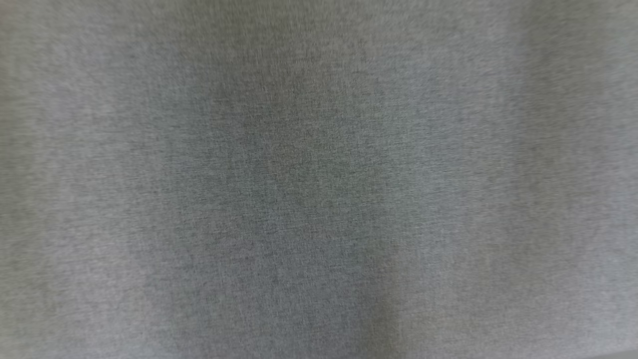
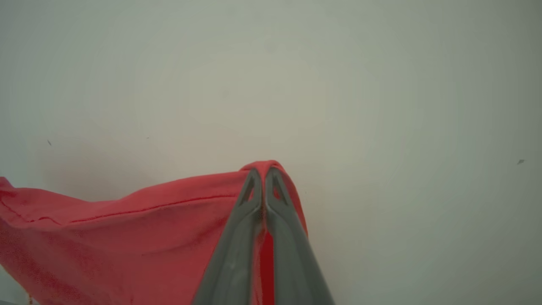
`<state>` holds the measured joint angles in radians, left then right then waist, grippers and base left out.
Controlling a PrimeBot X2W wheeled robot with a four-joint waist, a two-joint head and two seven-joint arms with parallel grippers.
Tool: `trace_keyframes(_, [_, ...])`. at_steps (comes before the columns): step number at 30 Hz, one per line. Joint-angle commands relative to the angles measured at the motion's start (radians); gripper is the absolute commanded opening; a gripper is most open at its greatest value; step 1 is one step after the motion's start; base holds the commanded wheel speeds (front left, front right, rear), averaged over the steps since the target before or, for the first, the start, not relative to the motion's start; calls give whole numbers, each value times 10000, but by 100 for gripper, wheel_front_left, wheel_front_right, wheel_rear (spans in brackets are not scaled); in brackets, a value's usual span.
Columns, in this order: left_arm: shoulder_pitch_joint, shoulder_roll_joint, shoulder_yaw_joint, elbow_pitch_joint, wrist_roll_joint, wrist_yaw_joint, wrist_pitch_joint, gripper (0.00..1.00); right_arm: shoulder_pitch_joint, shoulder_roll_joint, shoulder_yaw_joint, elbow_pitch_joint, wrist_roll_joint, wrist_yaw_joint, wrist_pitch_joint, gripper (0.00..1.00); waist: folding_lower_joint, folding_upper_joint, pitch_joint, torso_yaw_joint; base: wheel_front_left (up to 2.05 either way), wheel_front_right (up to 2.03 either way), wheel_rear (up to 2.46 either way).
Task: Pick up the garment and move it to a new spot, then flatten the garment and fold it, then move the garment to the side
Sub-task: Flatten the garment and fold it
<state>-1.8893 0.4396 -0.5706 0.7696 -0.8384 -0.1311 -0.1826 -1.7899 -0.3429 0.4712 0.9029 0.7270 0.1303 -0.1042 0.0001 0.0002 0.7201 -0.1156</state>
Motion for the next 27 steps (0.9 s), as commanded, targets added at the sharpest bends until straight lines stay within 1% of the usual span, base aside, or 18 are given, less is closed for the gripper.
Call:
trace_keyframes(1, [880, 164, -38, -345, -211, 10, -124, 0, 747, -157, 189, -294, 159, 9, -153, 0, -1, -2, -639, 82, 0, 0, 0])
trace_keyframes(3, [2067, 508, 156, -910, -486, 57, -423, 0, 1765, -334, 430, -829, 444, 9, -292, 0, -1, -2, -1083, 113, 0, 0, 0])
trace_keyframes(4, [2718, 588, 162, -1234, -623, 40, -483, 0, 2261, -403, 512, -1109, 623, 9, -314, 0, -1, -2, -1305, 141, 0, 0, 0])
trace_keyframes(6, [4011, 857, 330, -2031, -766, 277, -623, 0, 3360, -568, 684, -1741, 905, 9, -321, 0, -1, -2, -1713, 149, 0, 0, 0])
trace_keyframes(7, [4698, 980, 334, -2461, -801, 421, -659, 0, 3945, -658, 726, -2064, 1092, 9, -335, 0, -1, -2, -1912, 163, 0, 0, 0])
trace_keyframes(10, [6676, 1273, 587, -3886, -1023, 1086, -754, 0, 5591, -932, 756, -3022, 1392, 9, -421, 0, -1, -2, -2425, 214, 0, 0, 0])
trace_keyframes(11, [6676, 1273, 587, -3886, -1023, 1086, -754, 0, 5591, -932, 756, -3022, 1392, 9, -421, 0, -1, -2, -2425, 214, 0, 0, 0])
trace_keyframes(15, [9084, 1713, 941, -5801, -1150, 1963, -814, 0, 7502, -1021, 715, -4154, 1535, 9, -525, 0, -1, -2, -3003, 180, 0, 0, 0])
trace_keyframes(18, [10840, 1755, 1310, -6985, -1351, 2554, -830, 0, 8804, -1061, 612, -4778, 1415, 9, -538, 0, -1, -2, -3412, 215, 0, 0, 0])
trace_keyframes(20, [11932, 1737, 1546, -7640, -1462, 2840, -837, 0, 9584, -991, 484, -5183, 1366, 9, -494, 0, -1, -2, -3640, 241, 0, 0, 0])
trace_keyframes(24, [13920, 1354, 2009, -8550, -1275, 3159, -828, 0, 11100, -894, -36, -5851, 1286, 9, -410, 0, -1, -2, -4058, 342, 0, 0, 0])
trace_keyframes(27, [15199, 935, 2360, -8807, -1091, 3175, -828, 0, 12216, -757, -486, -6243, 1175, 9, -329, 0, -1, -2, -4389, 444, 0, 0, 0])
